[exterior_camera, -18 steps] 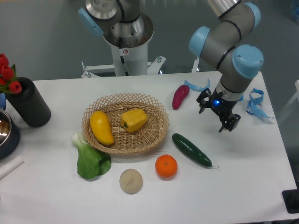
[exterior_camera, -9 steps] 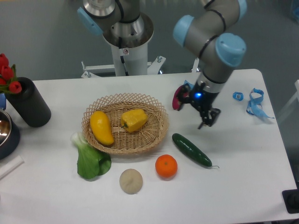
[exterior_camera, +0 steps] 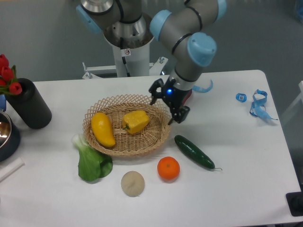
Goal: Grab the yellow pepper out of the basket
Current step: 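Lower the gripper around the yellow bell pepper in the basket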
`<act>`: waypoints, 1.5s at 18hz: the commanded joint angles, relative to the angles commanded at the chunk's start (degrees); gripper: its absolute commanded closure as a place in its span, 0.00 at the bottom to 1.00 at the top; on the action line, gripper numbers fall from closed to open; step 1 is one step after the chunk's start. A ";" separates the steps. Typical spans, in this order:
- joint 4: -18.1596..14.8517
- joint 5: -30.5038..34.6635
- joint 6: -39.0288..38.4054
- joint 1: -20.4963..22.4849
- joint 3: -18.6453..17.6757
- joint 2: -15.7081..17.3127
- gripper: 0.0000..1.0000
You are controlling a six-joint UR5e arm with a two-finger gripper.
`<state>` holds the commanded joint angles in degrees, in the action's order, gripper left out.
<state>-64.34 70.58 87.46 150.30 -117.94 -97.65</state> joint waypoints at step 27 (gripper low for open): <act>4.48 1.67 -7.13 -4.93 -0.37 -4.92 0.46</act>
<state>-59.85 72.24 80.33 145.37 -118.30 -102.57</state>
